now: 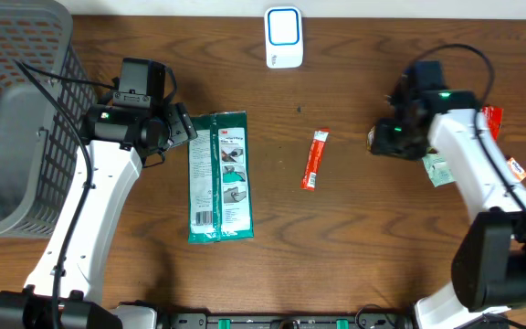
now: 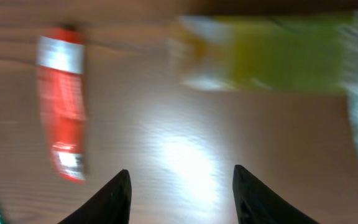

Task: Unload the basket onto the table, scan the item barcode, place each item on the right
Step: 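Swing the right gripper left toward the red Nescafe sachet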

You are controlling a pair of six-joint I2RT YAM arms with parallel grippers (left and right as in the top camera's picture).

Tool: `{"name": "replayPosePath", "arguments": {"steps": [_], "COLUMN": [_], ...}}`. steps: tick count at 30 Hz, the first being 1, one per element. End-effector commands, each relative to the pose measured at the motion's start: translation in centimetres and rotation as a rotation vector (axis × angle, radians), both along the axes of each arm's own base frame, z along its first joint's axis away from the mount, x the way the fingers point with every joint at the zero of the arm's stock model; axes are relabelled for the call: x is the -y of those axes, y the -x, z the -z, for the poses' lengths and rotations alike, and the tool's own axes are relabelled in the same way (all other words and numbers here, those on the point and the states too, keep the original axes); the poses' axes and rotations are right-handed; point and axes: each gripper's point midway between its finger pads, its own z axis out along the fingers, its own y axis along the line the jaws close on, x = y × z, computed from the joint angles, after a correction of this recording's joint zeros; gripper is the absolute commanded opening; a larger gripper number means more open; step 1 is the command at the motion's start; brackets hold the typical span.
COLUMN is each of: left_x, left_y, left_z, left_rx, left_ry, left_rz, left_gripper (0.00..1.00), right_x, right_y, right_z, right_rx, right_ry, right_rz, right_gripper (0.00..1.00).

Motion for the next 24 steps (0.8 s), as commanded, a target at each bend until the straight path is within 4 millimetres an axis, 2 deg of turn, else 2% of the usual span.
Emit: {"name": "replayPosePath", "arguments": {"steps": [1, 7, 11, 17, 21, 24], "left_x": [-0.3, -0.3, -0.3, -0.3, -0.3, -0.3], "left_y": [-0.1, -0.1, -0.1, -0.1, -0.1, -0.1], "left_z": [-0.1, -0.1, -0.1, -0.1, -0.1, -0.1], "left_rx": [0.003, 0.003, 0.003, 0.003, 0.003, 0.003], "left_ry": [-0.012, -0.012, -0.012, -0.012, -0.012, -0.011], "left_rz": [0.001, 0.001, 0.001, 0.001, 0.001, 0.001], "left_gripper": [0.84, 0.84, 0.84, 0.84, 0.84, 0.84], "right_x": [-6.5, -10.5, -10.5, -10.9, -11.2, -10.5], "right_y": [-0.6, -2.6, -2.6, -2.9, -3.7, -4.0], "right_z": [-0.1, 1.7, 2.8, 6.3, 7.2, 7.3], "right_rx": [0.063, 0.232, 0.275, 0.275, 0.293, 0.289], "right_ry": [-0.099, 0.010, 0.073, 0.075, 0.067, 0.068], "right_rz": [-0.060, -0.006, 0.024, 0.025, 0.029, 0.046], "right_gripper": [0.50, 0.52, 0.52, 0.48, 0.42, 0.38]}}
